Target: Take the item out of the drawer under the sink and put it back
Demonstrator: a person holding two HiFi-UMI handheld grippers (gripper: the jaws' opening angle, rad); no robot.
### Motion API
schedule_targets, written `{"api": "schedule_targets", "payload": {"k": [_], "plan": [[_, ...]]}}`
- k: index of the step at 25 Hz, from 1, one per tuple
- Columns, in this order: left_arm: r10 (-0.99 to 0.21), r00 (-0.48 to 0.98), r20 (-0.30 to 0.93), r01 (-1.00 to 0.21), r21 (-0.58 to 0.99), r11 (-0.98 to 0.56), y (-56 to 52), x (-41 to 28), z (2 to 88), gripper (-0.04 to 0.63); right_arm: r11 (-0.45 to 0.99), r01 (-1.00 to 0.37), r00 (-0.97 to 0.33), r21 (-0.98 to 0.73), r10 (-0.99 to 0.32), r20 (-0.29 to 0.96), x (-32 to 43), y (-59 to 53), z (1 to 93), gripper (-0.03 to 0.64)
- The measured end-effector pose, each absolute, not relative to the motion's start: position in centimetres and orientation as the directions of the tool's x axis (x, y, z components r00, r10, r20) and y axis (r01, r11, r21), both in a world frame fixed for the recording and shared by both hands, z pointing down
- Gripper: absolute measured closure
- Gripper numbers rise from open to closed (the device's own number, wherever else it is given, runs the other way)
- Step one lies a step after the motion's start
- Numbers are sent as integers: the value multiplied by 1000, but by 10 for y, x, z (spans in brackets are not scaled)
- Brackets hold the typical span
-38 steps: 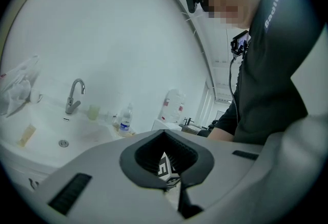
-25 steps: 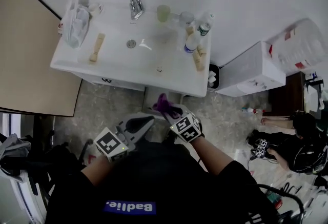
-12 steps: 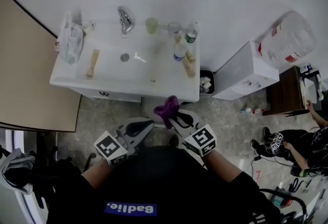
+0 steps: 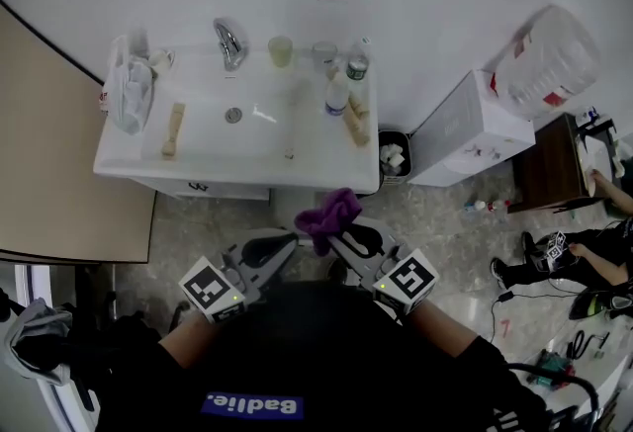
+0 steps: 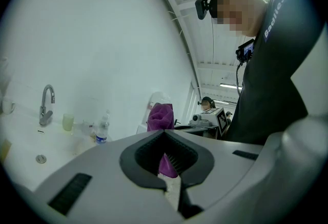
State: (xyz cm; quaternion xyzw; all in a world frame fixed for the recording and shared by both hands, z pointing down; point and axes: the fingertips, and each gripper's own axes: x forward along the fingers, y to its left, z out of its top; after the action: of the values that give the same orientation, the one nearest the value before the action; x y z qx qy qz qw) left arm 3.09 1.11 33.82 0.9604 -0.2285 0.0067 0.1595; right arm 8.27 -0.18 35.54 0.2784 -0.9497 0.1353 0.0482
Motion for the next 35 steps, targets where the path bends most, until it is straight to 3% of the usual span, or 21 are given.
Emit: {"api": "schedule_targets", "payload": {"k": [21, 35], "plan": [[-456, 889, 48, -442, 352, -825, 13, 36, 344, 606, 813, -508, -861, -285, -483, 156, 81, 2, 368, 541], [-476, 878, 55, -463, 357, -811, 17, 21, 352, 606, 835, -506, -856, -216, -454, 249, 67, -19, 418, 541]]}}
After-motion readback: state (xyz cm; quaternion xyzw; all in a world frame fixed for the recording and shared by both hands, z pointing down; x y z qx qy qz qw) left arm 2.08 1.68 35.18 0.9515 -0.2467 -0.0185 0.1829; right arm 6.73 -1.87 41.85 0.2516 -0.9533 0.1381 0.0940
